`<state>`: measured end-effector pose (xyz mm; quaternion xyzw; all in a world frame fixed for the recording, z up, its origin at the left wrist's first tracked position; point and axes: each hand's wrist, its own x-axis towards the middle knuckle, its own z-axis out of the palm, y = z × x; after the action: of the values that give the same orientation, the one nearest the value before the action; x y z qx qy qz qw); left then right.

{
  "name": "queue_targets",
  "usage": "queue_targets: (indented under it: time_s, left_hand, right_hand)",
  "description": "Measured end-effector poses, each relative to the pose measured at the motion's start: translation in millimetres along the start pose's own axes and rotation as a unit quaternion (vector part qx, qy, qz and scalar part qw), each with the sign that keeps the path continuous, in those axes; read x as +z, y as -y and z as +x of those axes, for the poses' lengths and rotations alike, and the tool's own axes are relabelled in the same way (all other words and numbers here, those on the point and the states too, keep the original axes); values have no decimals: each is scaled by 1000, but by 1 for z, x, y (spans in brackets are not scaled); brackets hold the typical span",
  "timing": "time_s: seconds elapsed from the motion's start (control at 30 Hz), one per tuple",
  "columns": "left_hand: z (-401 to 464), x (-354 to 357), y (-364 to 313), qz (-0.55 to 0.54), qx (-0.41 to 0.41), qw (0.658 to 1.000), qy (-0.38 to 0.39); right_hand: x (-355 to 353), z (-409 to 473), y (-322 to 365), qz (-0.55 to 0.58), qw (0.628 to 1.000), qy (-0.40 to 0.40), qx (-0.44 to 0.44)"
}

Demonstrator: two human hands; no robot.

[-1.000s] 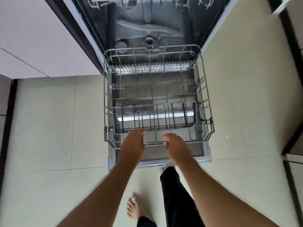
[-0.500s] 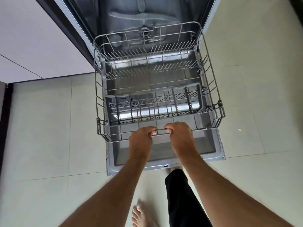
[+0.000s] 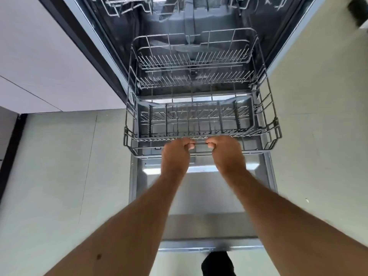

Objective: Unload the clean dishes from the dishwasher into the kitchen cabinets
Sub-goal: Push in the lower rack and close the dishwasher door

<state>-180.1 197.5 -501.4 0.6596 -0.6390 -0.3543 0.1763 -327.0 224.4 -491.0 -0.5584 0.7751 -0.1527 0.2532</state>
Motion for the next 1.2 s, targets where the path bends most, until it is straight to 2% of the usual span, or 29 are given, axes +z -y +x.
queue_targets:
  time_s: [0.33,0.67,0.9,0.97,1.1,1.2]
  left_hand:
    - [103,-7,-30,-28,8,998,-47]
    - [216,-12,-60,-25,15,996,-86]
    - [260,-11,-76,-28,18,992,-124]
    - [278,-16,-83,-17,15,993,-118]
    - [297,-21,-87,-27,-2,994,-107]
    - [294,-19,-86,-29,3,993,-111]
  right_hand:
    - [-12,109,14,54,997,-31,-39]
    - [-23,218,30,191,980,-37,-30]
    - [-41,267,41,154,987,-31,-38]
    - [-48,283,47,167,985,-34,-34]
    - [-56,301,50,107,991,-19,-74]
    - [-58,298,50,128,990,-19,-56]
